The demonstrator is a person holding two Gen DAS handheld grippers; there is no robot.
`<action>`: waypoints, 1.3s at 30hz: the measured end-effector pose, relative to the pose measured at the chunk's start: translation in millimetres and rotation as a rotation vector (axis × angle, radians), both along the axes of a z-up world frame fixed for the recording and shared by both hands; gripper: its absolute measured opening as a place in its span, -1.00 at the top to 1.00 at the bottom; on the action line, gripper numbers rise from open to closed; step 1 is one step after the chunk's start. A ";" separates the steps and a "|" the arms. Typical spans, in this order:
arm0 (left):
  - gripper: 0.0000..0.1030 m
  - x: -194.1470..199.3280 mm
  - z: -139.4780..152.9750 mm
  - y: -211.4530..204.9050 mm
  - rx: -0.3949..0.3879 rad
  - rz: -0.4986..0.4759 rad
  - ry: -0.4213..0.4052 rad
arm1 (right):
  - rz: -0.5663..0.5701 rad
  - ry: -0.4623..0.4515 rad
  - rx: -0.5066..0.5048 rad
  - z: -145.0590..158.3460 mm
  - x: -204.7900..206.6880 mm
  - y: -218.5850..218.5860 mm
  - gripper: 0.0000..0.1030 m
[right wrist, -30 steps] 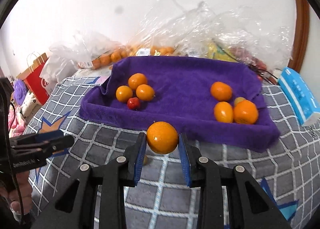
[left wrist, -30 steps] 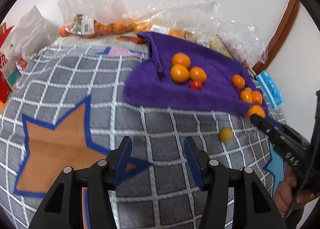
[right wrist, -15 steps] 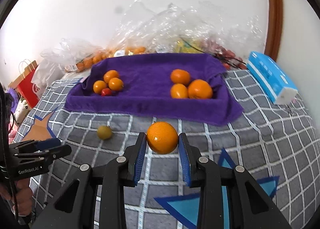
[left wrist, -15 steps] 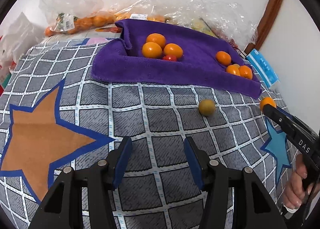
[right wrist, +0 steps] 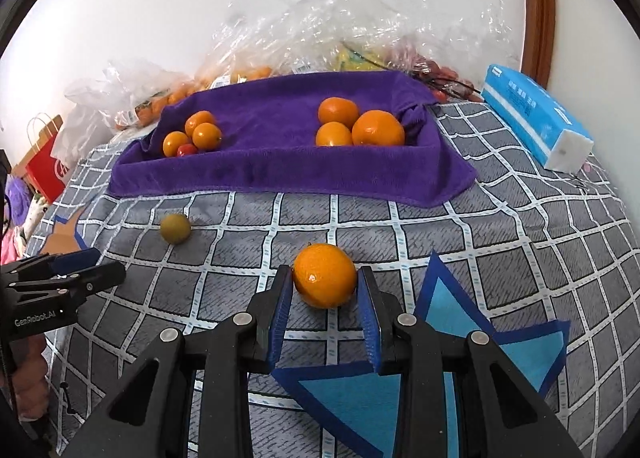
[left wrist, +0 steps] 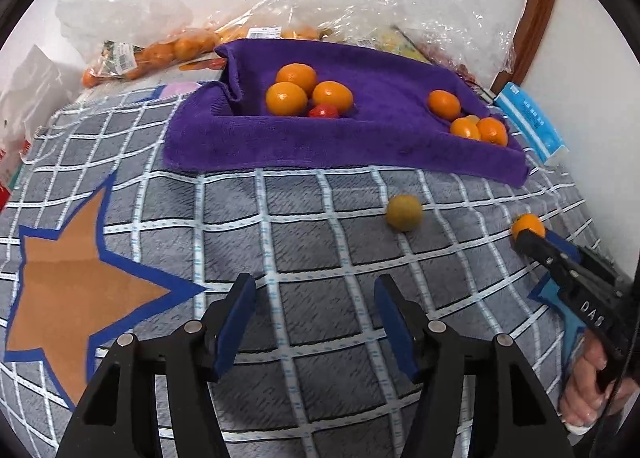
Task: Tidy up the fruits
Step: 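Grasp the small yellow fruit with the left tool while the right tool holds the orange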
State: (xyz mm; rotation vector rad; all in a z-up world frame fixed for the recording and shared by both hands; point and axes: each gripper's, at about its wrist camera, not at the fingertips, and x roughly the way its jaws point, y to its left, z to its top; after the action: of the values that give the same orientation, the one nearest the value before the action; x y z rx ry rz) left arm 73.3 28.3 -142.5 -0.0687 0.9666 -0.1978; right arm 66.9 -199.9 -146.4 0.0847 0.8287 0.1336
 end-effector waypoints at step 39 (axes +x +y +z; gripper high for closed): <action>0.51 32.4 -5.7 -67.8 0.062 -0.089 -0.099 | -0.053 0.029 0.005 -6.4 7.0 -21.7 0.37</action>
State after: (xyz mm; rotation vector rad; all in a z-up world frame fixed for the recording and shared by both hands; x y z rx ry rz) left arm 105.7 -39.5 -148.2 0.0406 0.8768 -0.2504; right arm 73.9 -221.6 -152.8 0.1135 0.8545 0.0852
